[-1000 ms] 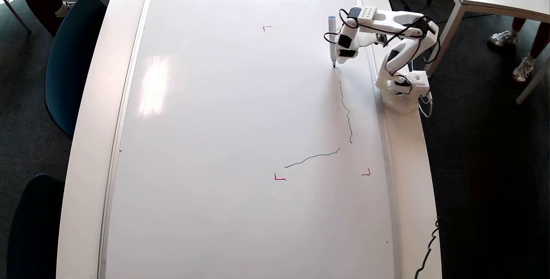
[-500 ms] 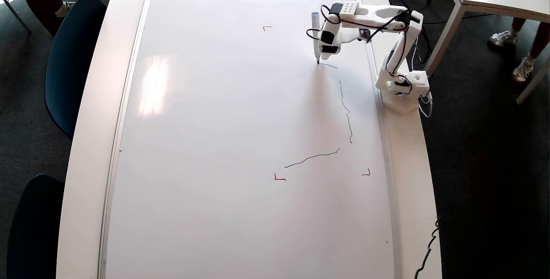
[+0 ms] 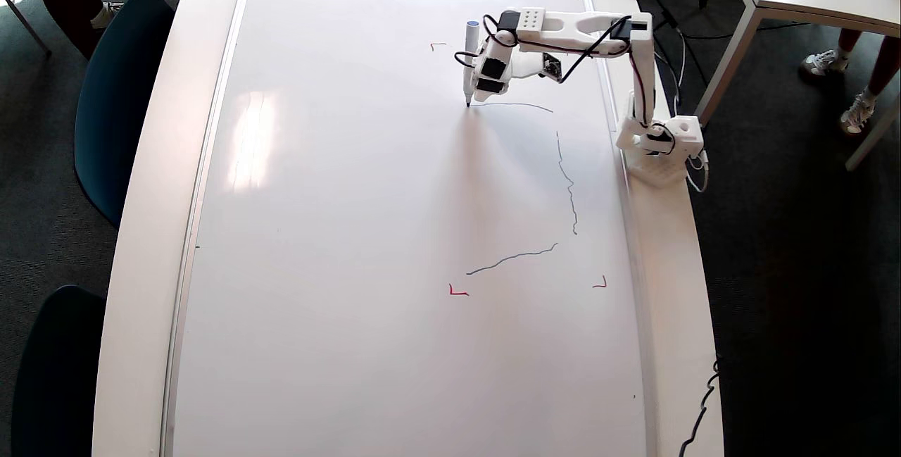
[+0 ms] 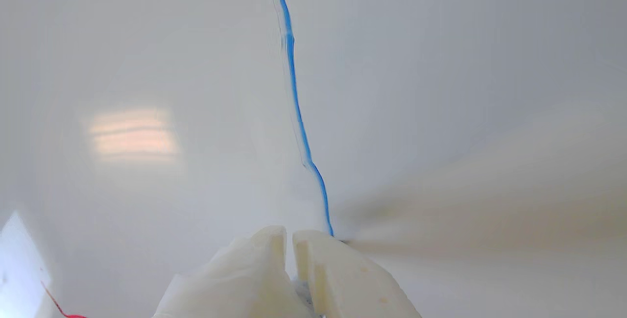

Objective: Draw on a whiteboard a robot head using a pen attached to the gripper

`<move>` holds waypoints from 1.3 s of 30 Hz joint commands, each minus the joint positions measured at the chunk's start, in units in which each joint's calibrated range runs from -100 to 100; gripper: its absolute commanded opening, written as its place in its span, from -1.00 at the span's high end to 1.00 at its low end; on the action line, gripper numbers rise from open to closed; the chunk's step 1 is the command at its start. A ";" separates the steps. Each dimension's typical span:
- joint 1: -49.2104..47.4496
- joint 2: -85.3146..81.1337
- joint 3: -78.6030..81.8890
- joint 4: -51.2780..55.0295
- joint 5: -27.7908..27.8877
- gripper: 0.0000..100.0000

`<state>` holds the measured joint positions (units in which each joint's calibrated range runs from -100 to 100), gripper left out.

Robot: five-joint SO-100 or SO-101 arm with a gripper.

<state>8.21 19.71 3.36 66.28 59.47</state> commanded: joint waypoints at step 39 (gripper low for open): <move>-34.02 4.60 -7.26 2.01 -18.10 0.98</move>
<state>-23.02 23.50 -1.72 66.28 42.43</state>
